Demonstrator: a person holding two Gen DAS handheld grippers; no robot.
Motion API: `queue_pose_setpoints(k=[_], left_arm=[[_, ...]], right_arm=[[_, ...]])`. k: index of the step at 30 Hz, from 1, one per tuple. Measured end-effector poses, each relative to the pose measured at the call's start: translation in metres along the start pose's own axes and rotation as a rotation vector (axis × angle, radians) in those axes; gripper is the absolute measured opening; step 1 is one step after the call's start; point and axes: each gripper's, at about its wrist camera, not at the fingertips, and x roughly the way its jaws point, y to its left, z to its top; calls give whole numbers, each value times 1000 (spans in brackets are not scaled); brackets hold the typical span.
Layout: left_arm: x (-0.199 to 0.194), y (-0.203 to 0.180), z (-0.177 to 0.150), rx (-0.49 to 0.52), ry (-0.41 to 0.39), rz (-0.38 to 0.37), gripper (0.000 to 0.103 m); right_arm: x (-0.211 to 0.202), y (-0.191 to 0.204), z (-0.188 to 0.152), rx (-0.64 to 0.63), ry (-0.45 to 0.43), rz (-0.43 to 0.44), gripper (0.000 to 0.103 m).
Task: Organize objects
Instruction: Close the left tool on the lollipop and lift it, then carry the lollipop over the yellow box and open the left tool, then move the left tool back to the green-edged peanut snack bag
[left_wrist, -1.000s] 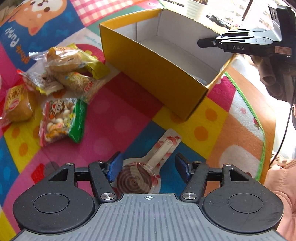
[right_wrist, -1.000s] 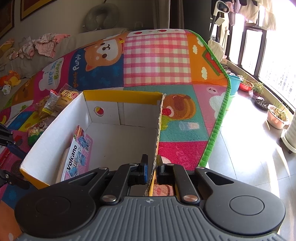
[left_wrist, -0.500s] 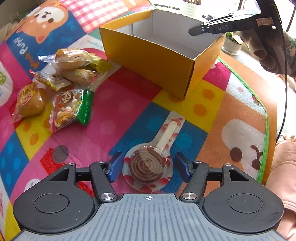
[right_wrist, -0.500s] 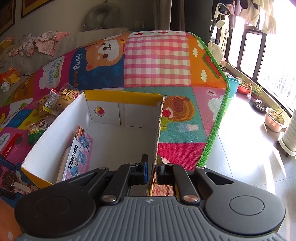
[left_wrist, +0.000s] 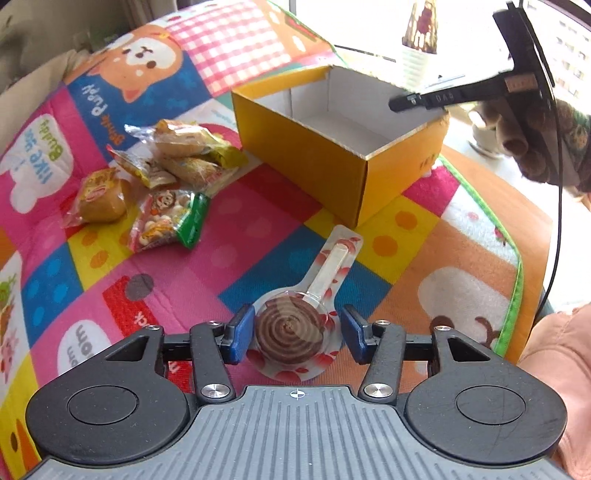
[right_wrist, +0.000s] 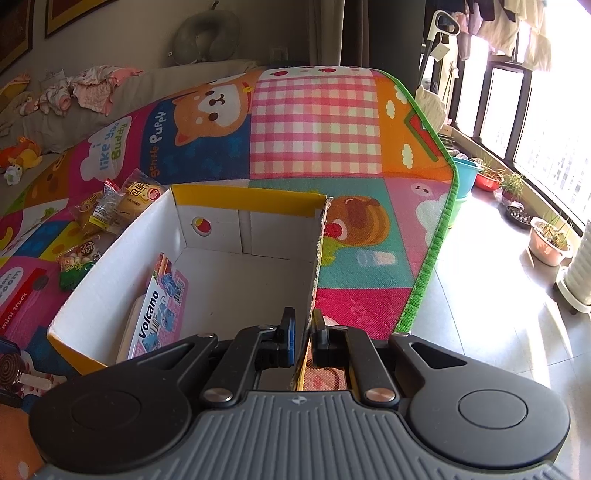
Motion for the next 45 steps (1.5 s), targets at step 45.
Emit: queue_pose_setpoints(k=[45], left_arm=[[79, 36, 146, -756, -127, -276, 56]], right_arm=[[-2, -6, -3, 29, -31, 26, 6]])
